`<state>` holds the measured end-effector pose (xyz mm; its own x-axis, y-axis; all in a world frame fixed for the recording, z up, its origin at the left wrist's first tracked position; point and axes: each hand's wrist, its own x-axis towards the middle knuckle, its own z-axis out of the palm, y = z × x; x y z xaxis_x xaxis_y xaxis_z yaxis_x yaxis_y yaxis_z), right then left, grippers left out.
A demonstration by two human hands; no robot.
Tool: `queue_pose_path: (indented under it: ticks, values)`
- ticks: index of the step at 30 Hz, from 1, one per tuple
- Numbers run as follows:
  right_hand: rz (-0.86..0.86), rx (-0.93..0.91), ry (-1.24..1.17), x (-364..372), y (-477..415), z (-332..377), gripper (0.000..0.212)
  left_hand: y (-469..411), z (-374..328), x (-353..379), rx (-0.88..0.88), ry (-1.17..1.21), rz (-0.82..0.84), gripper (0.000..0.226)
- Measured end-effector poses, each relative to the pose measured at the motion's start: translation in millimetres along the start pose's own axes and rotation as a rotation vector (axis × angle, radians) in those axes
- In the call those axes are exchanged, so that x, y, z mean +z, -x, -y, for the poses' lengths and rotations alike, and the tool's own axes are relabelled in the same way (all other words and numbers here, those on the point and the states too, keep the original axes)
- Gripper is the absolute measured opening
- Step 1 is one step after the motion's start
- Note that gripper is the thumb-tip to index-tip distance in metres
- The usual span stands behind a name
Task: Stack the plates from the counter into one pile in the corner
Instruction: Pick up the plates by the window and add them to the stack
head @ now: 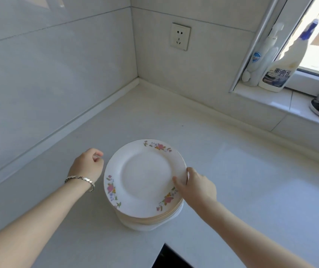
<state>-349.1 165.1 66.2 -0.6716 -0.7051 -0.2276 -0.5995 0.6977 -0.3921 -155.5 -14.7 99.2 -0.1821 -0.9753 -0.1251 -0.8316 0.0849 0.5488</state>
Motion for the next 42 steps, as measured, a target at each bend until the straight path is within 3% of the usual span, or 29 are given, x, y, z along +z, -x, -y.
queue_pose_path:
  ticks: [7,15,17,20,26,34,37,42]
  values:
    - [0.032,0.15,-0.487,18.4,-1.9,7.8,0.041,2.9,-5.2,1.3,0.019,0.014,-0.016,0.027]
    - [0.12,0.074,-0.396,-1.1,-4.9,-12.5,0.054,24.3,-52.9,24.4,0.218,0.024,0.034,0.027]
    - [0.124,0.121,-0.394,-11.0,-4.3,-31.6,0.047,36.0,-74.6,38.3,0.308,0.033,0.061,0.027]
    - [0.189,0.206,-0.321,-25.5,1.9,-77.6,0.03,57.9,-111.3,66.4,0.459,0.012,0.182,0.026]
    - [0.229,0.366,-0.223,-65.8,38.9,-187.8,0.02,116.4,-182.0,150.5,0.632,-0.242,0.65,0.019]
    - [0.08,0.63,-0.314,-107.0,131.2,-366.8,0.023,239.5,-255.5,266.3,0.724,-0.451,0.914,0.016]
    - [0.022,0.705,-0.34,-120.3,172.6,-442.6,0.019,298.3,-281.5,313.5,0.664,-0.443,1.004,0.019]
    - [-0.083,0.892,-0.454,-130.5,249.1,-550.4,0.029,419.5,-307.5,390.8,0.324,-0.28,1.18,0.025]
